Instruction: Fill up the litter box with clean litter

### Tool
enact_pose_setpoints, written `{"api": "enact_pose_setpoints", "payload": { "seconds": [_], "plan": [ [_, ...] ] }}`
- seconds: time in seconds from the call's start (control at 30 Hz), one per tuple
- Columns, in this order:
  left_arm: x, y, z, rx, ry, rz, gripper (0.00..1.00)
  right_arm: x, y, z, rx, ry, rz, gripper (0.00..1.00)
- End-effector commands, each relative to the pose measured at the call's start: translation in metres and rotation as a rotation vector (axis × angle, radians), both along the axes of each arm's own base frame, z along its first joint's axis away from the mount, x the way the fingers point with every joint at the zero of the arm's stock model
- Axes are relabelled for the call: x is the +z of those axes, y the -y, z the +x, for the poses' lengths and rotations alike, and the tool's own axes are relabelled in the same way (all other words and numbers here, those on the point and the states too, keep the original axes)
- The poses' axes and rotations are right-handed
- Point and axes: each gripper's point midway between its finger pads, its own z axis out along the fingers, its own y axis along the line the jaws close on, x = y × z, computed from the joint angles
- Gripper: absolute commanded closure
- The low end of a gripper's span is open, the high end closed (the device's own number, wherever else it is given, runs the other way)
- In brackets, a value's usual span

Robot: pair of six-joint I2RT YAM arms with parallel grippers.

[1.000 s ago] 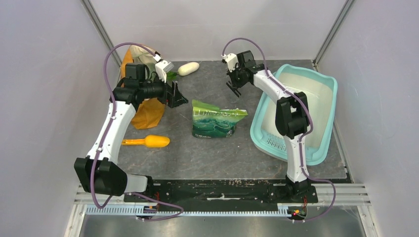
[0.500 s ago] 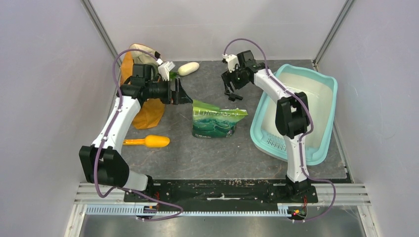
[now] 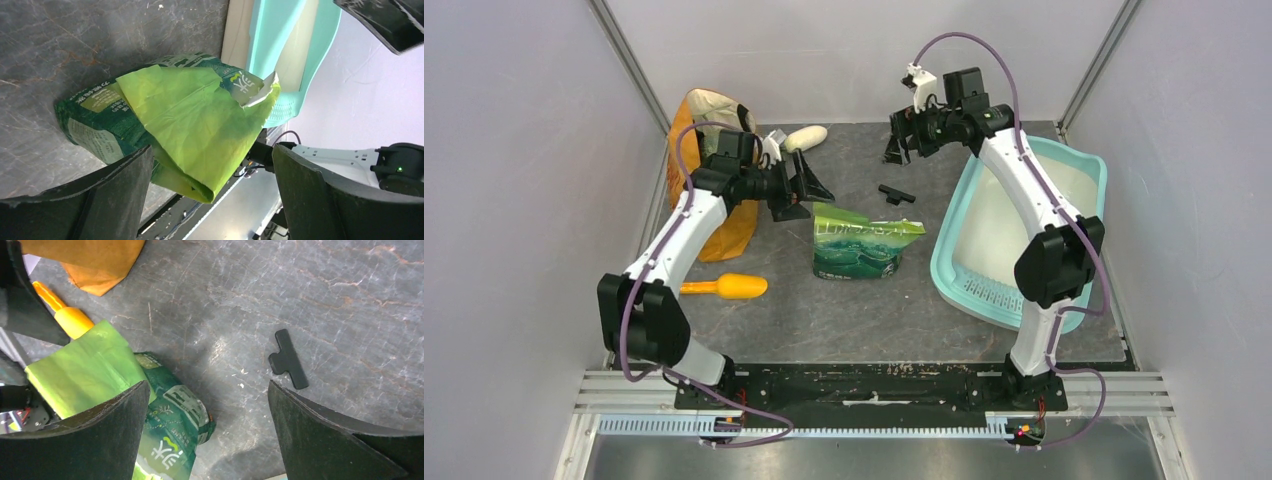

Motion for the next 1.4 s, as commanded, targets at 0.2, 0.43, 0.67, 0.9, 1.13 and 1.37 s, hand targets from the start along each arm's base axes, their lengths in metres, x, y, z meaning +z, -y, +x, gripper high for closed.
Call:
{"api": "enact_pose_setpoints", "payload": {
  "seconds": [0.2, 0.43, 0.67, 0.9, 1.13, 1.37],
  "plan": [
    [-0.024, 0.02, 0.025, 0.067, -0.067, -0.009, 0.05, 0.004, 0.013, -0.03, 0.015, -0.18, 0.114, 0.05],
    [0.012, 0.038, 0.028, -0.046, 0.124, -0.173, 0.05, -0.004, 0.013, -0.059, 0.086, -0.328, 0.193, 0.03],
    [0.039, 0.045, 0.008, -0.172, 0.278, -0.277, 0.1, -0.001, 0.007, -0.078, 0.157, -0.385, 0.251, 0.03],
    [0.06, 0.049, -0.001, -0.29, 0.42, -0.316, 0.4, 0.001, -0.01, -0.093, 0.259, -0.454, 0.322, 0.03],
    [0.061, 0.048, -0.005, -0.327, 0.464, -0.302, 0.92, -0.001, -0.035, -0.116, 0.381, -0.442, 0.319, 0.03],
    [0.073, 0.043, -0.011, -0.377, 0.626, -0.243, 0.98, -0.001, -0.041, -0.135, 0.453, -0.364, 0.275, 0.05]
  ]
}}
